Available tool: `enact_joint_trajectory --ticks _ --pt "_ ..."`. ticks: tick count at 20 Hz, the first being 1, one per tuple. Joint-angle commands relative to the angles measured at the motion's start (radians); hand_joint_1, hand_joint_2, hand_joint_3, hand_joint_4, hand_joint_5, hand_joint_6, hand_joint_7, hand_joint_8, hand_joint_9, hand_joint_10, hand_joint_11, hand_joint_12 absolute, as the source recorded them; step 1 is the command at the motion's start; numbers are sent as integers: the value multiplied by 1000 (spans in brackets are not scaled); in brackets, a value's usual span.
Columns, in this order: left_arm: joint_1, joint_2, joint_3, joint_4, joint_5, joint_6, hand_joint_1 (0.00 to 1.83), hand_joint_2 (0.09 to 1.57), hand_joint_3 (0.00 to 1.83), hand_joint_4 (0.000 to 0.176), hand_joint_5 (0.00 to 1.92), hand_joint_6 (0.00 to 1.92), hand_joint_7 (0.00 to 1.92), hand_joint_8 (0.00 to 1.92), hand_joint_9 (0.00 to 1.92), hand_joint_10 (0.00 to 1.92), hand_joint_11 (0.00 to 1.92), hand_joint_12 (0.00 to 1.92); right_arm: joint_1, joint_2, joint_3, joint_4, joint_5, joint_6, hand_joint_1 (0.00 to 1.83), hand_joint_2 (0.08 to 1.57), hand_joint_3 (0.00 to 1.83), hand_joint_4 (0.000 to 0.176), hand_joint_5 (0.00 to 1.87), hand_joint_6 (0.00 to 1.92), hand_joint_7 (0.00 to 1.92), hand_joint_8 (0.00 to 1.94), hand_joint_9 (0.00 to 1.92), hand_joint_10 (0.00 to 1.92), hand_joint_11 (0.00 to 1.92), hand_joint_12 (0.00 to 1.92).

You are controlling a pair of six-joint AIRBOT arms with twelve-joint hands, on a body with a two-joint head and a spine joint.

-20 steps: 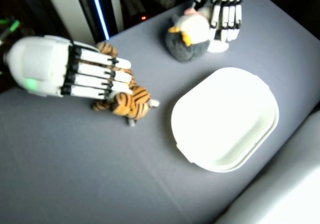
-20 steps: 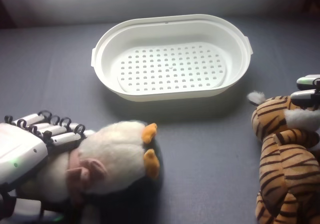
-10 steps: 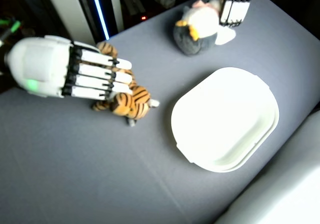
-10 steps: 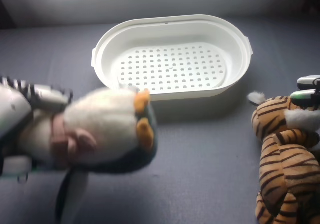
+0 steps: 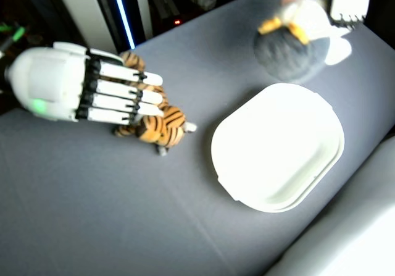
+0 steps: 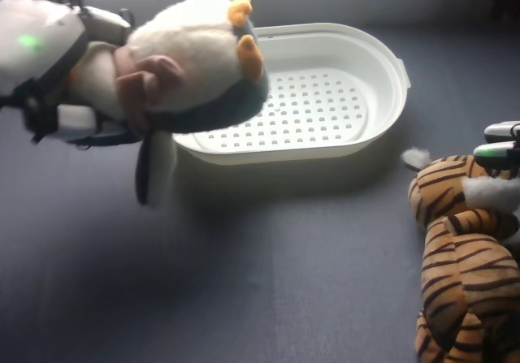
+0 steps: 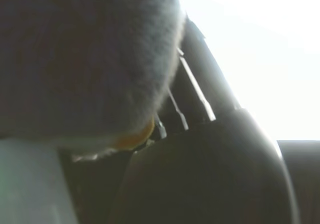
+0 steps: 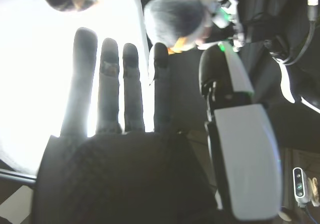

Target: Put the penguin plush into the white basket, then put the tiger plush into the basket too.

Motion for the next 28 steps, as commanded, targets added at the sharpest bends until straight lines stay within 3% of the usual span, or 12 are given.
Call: enact_joint_trajectory --ticks 1,2,3,4,8,9,13,14,17,21,23,28 --pt "-30 -5 17 4 -56 -2 1377 1104 5 0 925 1070 963 874 970 1126 830 912 5 2 4 24 123 11 727 1240 0 60 506 5 356 3 378 3 307 353" --pt "-59 -27 45 8 -5 -2 1359 1121 0 0 892 1063 907 1006 977 1148 861 911 3 2 4 24 123 14 713 1240 0 70 500 1 353 1 380 3 315 352" --pt "-71 -36 58 9 23 2 1243 1044 0 0 803 404 817 416 869 584 803 885 3 2 4 22 123 16 728 1239 0 66 502 2 353 1 381 2 317 351" --pt "-82 -45 67 9 46 14 1100 1001 0 0 618 96 660 110 723 250 582 847 3 2 4 17 123 18 779 1232 0 62 504 2 355 1 378 1 317 347" --pt "-96 -49 66 9 62 47 819 903 0 164 205 0 247 0 358 0 108 865 3 5 4 -3 123 31 779 1243 2 42 509 1 376 3 382 0 313 330" --pt "-93 -47 63 9 59 48 785 898 0 174 160 0 203 0 324 0 74 862 3 8 2 -12 123 33 781 1246 0 34 509 0 376 0 372 0 323 279" --pt "-43 -6 -4 20 -7 64 855 903 1 176 113 1 174 2 212 1 0 743 3 51 -31 -40 135 24 762 1235 0 22 552 4 395 4 385 5 384 195" --pt "-14 17 -35 25 -50 64 913 917 3 176 132 3 187 3 183 1 0 621 3 70 -48 -41 152 7 885 1205 0 66 534 0 393 1 393 5 406 193" --pt "53 84 -127 56 -169 64 851 914 2 176 112 0 132 0 176 0 0 626 3 104 -85 -59 184 -28 928 1198 0 84 519 0 368 0 353 0 367 167" --pt "161 180 -248 87 -339 64 847 937 2 176 47 2 70 1 82 6 0 375 3 116 -115 -135 184 -28 977 1185 0 149 459 0 397 6 357 3 329 138" --pt "199 209 -283 88 -400 64 743 910 0 125 107 12 97 5 105 3 0 317 2 116 -117 -175 155 -23 994 1163 0 171 471 4 388 1 373 7 416 173" --pt "205 212 -293 116 -435 37 706 918 6 102 141 5 95 3 55 1 1 118 -4 85 -96 -220 26 17 1105 1123 0 170 466 5 326 1 373 1 407 464"
